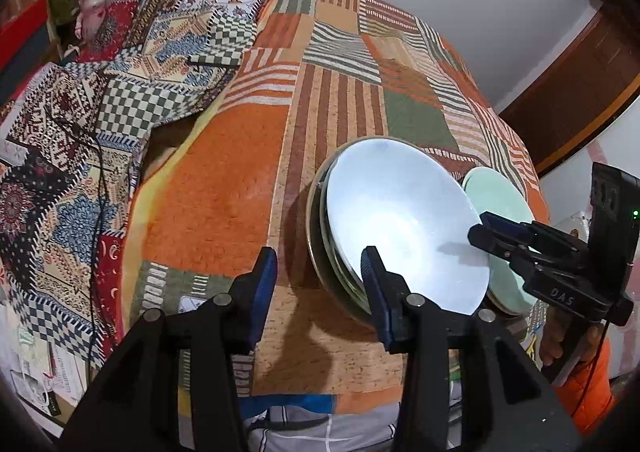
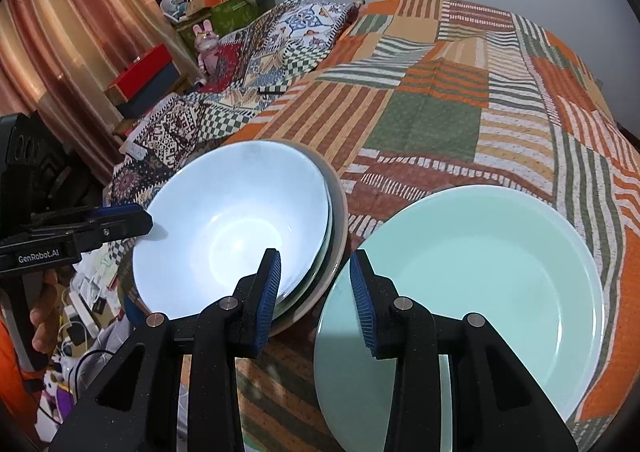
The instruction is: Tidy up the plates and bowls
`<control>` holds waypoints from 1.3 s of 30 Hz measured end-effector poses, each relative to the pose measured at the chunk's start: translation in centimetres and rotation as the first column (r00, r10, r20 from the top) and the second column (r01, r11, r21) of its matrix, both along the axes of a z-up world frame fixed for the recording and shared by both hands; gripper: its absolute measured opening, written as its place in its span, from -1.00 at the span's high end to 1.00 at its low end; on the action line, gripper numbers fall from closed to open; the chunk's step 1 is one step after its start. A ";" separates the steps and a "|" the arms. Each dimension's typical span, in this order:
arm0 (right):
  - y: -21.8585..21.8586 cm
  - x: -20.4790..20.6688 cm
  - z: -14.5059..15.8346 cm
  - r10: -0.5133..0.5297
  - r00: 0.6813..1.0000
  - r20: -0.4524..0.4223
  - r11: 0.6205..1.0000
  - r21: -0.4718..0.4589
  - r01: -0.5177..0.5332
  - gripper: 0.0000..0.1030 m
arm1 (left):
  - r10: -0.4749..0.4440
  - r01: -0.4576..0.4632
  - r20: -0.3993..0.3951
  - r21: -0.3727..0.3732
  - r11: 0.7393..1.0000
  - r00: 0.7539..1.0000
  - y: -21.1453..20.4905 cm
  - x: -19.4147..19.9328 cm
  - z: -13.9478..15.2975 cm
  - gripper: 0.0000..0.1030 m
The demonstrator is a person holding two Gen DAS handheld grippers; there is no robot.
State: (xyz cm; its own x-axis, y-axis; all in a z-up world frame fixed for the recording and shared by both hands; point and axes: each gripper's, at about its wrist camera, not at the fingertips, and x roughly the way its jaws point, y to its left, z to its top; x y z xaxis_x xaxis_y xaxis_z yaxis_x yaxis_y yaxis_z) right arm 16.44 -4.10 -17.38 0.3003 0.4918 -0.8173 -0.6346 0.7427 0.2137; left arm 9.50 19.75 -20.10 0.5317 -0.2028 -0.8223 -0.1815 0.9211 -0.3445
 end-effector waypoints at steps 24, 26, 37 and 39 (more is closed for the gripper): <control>1.4 0.8 -1.2 0.039 0.999 -0.017 0.999 0.017 -0.039 0.35 | -0.006 -0.002 -0.064 -0.128 0.992 0.998 1.1 2.1 -4.5 0.03; 1.3 0.9 -1.2 0.037 0.999 -0.026 0.999 0.027 -0.037 0.35 | -0.010 0.002 -0.056 -0.140 0.990 0.998 1.1 2.1 -4.5 0.06; 0.9 0.9 -1.1 0.013 0.999 -0.041 0.999 0.047 -0.012 0.43 | -0.008 0.001 -0.042 -0.151 0.988 0.999 0.1 1.8 -3.9 0.38; 0.7 1.0 -1.1 0.011 0.999 -0.048 0.999 0.053 -0.008 0.45 | -0.001 -0.006 -0.044 -0.147 0.989 0.999 0.1 1.9 -3.8 0.38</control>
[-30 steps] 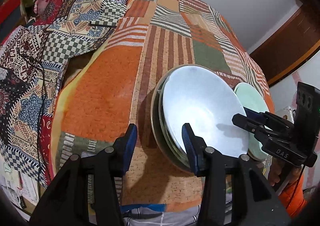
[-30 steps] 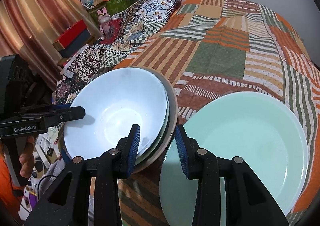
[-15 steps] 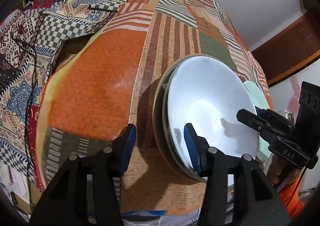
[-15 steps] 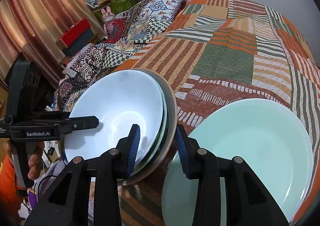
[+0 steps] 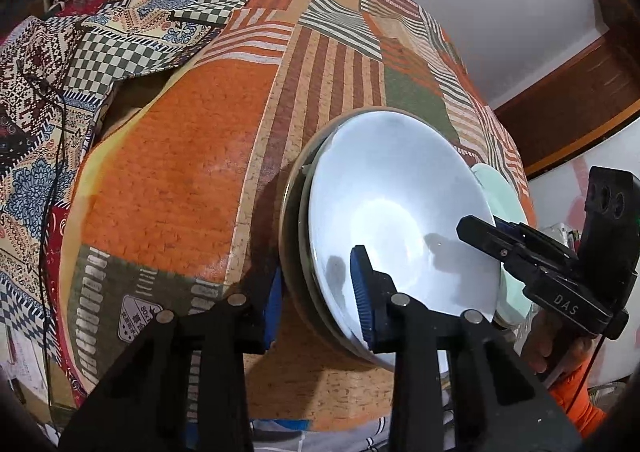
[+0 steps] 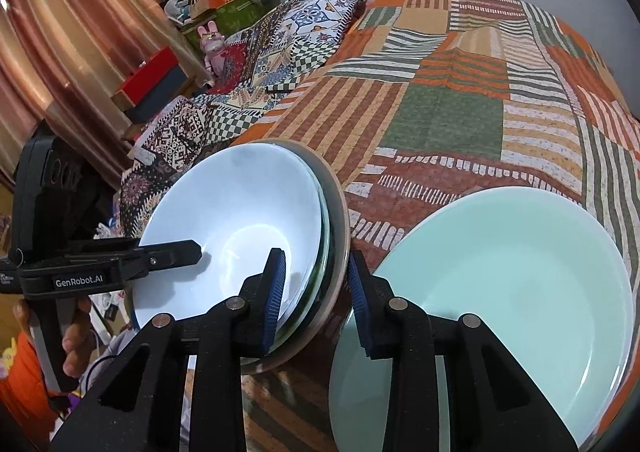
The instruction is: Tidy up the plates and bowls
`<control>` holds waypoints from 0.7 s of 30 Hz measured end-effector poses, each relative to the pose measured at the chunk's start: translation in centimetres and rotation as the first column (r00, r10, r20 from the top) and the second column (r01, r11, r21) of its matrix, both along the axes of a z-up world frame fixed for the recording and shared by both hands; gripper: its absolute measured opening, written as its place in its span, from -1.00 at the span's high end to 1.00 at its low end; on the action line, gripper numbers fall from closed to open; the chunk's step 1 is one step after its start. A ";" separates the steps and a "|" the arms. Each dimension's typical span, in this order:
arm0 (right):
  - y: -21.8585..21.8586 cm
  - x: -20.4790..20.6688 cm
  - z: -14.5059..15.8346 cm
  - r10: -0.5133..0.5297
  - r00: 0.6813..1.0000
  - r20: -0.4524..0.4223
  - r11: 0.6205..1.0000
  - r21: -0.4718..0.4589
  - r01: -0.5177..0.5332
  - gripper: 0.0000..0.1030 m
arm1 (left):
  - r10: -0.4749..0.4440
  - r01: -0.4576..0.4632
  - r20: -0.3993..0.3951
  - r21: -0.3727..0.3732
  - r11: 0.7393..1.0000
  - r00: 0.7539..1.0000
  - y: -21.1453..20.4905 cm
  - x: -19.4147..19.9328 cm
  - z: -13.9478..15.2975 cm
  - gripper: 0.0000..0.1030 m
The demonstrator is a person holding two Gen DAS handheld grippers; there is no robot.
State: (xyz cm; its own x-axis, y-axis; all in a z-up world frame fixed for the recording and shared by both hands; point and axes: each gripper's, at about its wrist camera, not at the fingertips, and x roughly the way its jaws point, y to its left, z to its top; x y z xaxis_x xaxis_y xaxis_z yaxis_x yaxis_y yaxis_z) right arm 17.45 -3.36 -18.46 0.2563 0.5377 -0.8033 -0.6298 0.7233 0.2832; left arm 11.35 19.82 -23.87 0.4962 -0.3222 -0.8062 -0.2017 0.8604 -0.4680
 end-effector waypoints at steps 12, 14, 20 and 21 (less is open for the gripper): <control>0.0 -0.5 0.6 -0.003 1.000 0.023 1.000 0.000 0.003 0.46 | -0.002 0.001 0.004 0.077 0.997 1.000 -0.8 -0.3 1.0 0.37; 0.1 -0.5 0.7 0.001 1.000 0.031 1.000 -0.003 -0.001 0.46 | 0.000 -0.001 0.012 0.083 0.997 1.000 -0.9 -0.3 1.3 0.37; -0.2 -0.6 1.3 -0.002 0.999 0.040 1.000 0.020 0.001 0.46 | 0.009 -0.013 0.044 0.093 0.996 0.999 -0.8 -0.6 2.5 0.37; -0.2 -0.7 1.5 -0.005 0.999 0.043 1.000 0.023 0.004 0.46 | 0.008 -0.013 0.049 0.097 0.995 0.999 -0.9 -0.6 2.7 0.37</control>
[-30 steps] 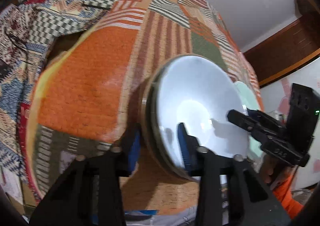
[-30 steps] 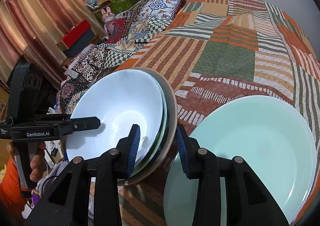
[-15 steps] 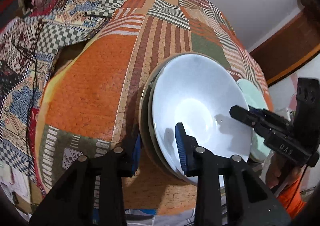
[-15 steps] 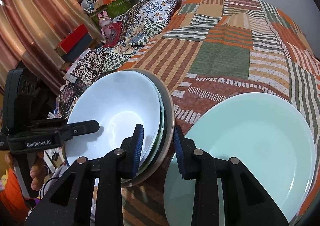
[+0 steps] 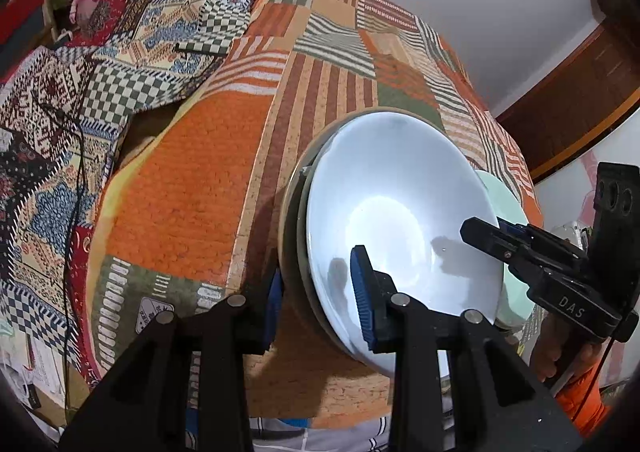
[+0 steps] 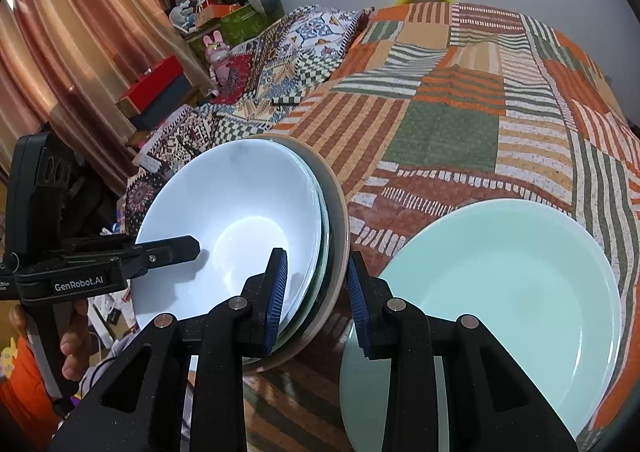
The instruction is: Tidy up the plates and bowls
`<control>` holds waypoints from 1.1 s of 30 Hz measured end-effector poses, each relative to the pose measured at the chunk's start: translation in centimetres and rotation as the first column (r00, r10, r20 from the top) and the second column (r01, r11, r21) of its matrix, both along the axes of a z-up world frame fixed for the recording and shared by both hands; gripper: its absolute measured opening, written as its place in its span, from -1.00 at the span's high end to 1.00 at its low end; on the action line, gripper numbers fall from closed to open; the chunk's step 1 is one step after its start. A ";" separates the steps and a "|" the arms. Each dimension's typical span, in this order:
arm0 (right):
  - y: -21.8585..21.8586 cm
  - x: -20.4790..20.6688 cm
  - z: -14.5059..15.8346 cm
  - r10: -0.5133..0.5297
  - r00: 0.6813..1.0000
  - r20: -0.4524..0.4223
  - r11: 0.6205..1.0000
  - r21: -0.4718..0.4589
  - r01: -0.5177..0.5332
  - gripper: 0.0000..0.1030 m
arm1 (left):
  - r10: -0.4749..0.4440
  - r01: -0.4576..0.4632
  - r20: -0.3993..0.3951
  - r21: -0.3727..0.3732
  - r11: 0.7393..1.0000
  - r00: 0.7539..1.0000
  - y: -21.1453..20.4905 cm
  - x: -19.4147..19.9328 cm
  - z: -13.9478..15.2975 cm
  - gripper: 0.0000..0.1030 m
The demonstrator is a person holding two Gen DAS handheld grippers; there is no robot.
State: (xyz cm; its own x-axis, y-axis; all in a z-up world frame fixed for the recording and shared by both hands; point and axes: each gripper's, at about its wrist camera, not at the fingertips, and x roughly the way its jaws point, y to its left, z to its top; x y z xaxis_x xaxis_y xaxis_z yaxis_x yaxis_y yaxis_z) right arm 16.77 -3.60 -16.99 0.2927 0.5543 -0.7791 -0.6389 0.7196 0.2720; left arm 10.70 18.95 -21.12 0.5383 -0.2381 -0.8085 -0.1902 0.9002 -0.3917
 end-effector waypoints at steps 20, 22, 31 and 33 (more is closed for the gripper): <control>-3.9 -1.4 4.8 -0.068 0.993 0.093 0.995 0.083 0.060 0.46 | -0.055 0.053 0.081 0.030 0.998 0.995 -3.6 -0.4 5.3 0.37; -4.6 -1.5 5.0 -0.079 0.992 0.095 0.994 0.083 0.071 0.46 | -0.069 0.067 0.086 0.026 0.997 0.994 -4.4 -0.4 5.7 0.37; -8.9 -1.7 6.0 -0.158 0.981 0.114 0.984 0.097 0.148 0.46 | -0.155 0.151 0.094 0.049 0.987 0.983 -8.9 1.2 6.8 0.37; -9.9 -1.8 6.0 -0.180 0.977 0.113 0.981 0.097 0.170 0.46 | -0.176 0.171 0.090 0.061 0.983 0.980 -10.0 1.5 6.7 0.37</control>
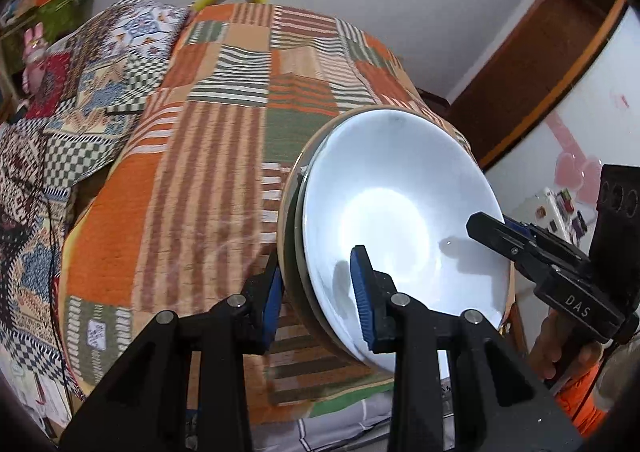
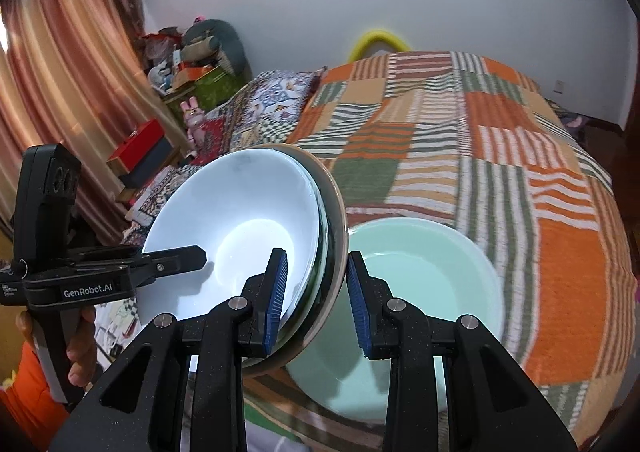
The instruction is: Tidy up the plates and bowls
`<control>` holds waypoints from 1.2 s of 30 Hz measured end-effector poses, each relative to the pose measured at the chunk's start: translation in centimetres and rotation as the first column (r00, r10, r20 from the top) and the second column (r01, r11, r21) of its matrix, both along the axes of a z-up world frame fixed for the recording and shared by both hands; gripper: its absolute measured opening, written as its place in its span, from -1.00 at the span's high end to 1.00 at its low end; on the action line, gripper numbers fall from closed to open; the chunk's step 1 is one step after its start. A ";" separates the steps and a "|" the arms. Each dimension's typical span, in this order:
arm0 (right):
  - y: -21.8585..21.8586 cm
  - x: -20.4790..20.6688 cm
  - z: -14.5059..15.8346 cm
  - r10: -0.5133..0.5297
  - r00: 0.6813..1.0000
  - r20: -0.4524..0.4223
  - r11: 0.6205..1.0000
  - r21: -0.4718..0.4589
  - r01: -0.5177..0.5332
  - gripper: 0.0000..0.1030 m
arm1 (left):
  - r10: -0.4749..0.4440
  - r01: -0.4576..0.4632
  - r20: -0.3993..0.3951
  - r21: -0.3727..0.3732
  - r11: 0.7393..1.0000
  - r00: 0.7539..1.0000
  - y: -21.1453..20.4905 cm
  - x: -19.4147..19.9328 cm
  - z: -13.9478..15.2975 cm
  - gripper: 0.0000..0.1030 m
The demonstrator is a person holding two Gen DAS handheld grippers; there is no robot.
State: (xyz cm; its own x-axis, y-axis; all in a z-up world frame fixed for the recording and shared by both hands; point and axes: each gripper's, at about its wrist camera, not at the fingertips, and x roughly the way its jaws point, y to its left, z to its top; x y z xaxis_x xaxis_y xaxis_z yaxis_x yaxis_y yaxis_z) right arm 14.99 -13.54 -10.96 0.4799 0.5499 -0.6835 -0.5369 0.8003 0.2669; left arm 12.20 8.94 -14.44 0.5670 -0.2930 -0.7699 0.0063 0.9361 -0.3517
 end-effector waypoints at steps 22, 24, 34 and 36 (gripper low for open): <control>-7.3 -0.1 -2.5 -0.139 0.988 -0.069 0.990 -0.025 0.138 0.46 | -0.124 0.126 -0.097 0.019 0.992 0.988 -7.4 3.8 -3.3 0.37; -7.3 0.0 -2.7 -0.137 0.988 -0.076 0.990 -0.028 0.136 0.46 | -0.119 0.122 -0.103 0.019 0.992 0.987 -7.4 4.0 -3.7 0.37; -7.7 0.7 -3.3 -0.142 0.984 -0.107 0.990 -0.013 0.141 0.46 | -0.122 0.126 -0.104 0.040 0.991 0.987 -7.8 4.9 -4.2 0.37; -7.8 0.9 -3.4 -0.145 0.983 -0.112 0.989 -0.006 0.145 0.46 | -0.120 0.125 -0.103 0.039 0.991 0.987 -7.8 5.0 -4.2 0.37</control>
